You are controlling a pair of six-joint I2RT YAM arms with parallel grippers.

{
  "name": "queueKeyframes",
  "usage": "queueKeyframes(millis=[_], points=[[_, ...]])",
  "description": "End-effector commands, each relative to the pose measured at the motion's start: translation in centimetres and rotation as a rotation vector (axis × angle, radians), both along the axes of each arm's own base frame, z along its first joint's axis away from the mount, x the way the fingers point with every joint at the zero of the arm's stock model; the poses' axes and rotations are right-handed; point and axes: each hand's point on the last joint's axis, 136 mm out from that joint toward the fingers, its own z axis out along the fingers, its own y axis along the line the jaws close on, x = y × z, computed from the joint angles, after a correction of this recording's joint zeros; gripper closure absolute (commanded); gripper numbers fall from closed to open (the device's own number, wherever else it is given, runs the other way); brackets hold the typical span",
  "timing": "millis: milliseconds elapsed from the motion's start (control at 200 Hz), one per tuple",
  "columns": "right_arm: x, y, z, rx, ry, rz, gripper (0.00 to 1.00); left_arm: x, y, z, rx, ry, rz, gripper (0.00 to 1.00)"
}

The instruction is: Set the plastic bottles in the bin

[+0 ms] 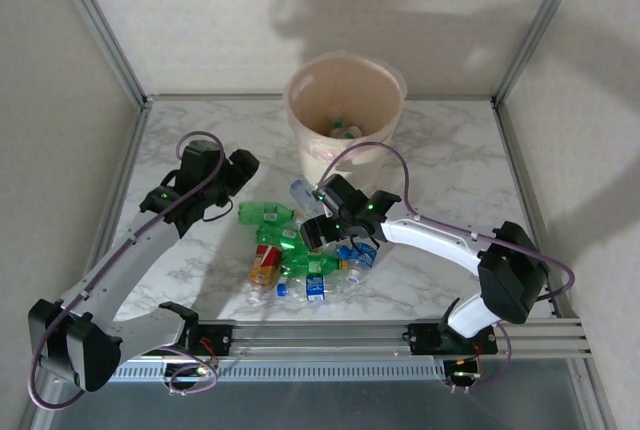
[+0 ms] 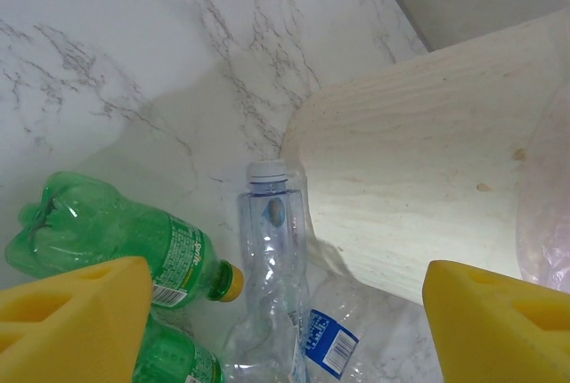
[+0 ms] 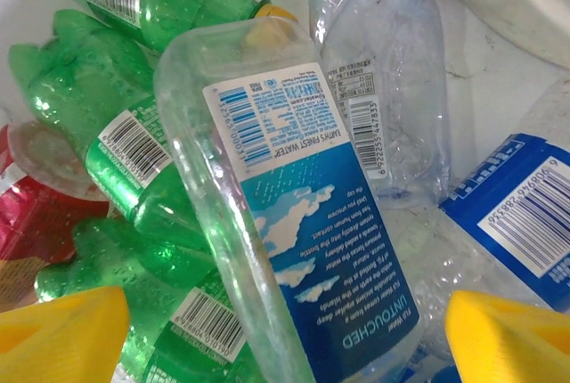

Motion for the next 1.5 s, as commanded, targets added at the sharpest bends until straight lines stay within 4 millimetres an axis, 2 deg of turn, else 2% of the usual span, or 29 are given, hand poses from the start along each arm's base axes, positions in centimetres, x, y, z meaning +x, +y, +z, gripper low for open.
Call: queueKeyframes(millis=[0,526,676,841,946,1061,1347,1497], points=[[0.4,0.5,-0.7,0.02,-0.004,0.026,0.08,-0.5,0.4,0.2,-0.008,0.006,0.01,0.21],[0.7,1.1,-3.9,-0.001,0.034,0.046,0.13,-0.5,0.6,-0.1,0.0,0.009,0.018,0.21],[0.6,1.1,-4.5,0.001,0.04,0.047,0.17,-0.5,0.6,-0.3,-0.001,0.014,0.018,0.21],[0.6,1.1,-4.8,-0.001,0.043,0.044,0.27,-0.3,0.6,-0.4,-0.003,0.017,0.021,0.21],[0.6,0.9,-4.9,-0.004,0.04,0.042,0.39,-0.2,0.5,-0.3,-0.009,0.015,0.021,0.21],[0.6,0.8,-4.5,-0.001,0.032,0.04,0.46,-0.2,0.5,-0.3,-0.016,0.013,0.023,0.21],[0.8,0.6,-3.6,0.003,0.018,0.024,0.5,-0.6,0.6,-0.8,-0.02,0.02,0.028,0.21],[0.9,0.7,-2.3,0.021,0.0,0.014,0.51,-0.9,0.9,-1.0,-0.021,0.018,0.036,0.21]])
